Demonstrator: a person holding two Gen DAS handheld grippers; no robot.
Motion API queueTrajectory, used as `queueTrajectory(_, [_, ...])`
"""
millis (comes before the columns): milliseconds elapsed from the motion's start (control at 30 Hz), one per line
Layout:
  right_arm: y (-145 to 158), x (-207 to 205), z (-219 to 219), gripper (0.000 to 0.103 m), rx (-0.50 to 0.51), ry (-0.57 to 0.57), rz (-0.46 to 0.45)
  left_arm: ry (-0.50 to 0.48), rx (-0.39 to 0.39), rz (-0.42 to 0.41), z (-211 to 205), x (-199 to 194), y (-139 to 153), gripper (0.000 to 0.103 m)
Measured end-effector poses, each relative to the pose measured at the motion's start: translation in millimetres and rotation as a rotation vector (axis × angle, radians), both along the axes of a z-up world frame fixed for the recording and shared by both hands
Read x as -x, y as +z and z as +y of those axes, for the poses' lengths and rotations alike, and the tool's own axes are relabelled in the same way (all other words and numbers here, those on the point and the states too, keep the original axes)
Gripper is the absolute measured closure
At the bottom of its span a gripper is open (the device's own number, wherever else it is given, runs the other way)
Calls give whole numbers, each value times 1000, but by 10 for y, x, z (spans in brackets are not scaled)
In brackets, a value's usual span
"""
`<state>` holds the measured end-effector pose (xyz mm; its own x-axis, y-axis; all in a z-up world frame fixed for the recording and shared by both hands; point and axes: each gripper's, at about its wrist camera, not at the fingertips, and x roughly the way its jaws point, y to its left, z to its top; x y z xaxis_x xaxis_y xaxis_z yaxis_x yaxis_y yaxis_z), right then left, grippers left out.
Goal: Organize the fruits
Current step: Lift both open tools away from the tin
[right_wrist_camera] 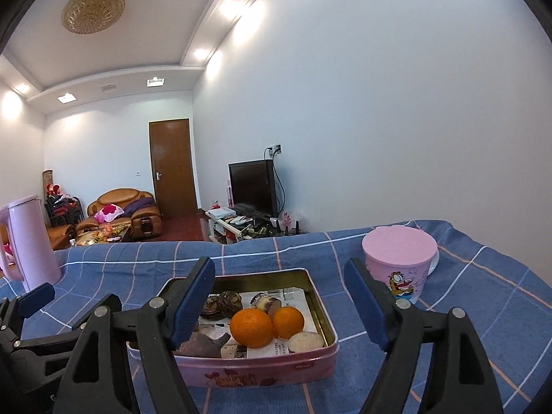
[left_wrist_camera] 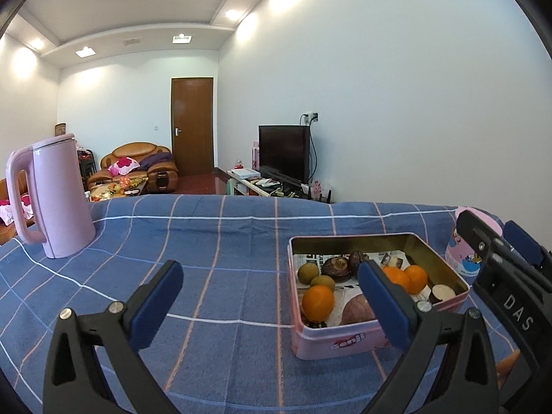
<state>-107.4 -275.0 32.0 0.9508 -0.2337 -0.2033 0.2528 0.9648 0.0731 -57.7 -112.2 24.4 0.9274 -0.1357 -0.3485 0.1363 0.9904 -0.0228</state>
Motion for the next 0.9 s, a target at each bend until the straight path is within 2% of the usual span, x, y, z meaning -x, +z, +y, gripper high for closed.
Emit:
queueTrajectory(400, [4,5,-36,24,-24,-16,2,6,-6,-6,11,23,2,0])
queueTrajectory(900, [2,-2,-70,24,-40,-31,18,46,-20,40,4,-54,-27,0])
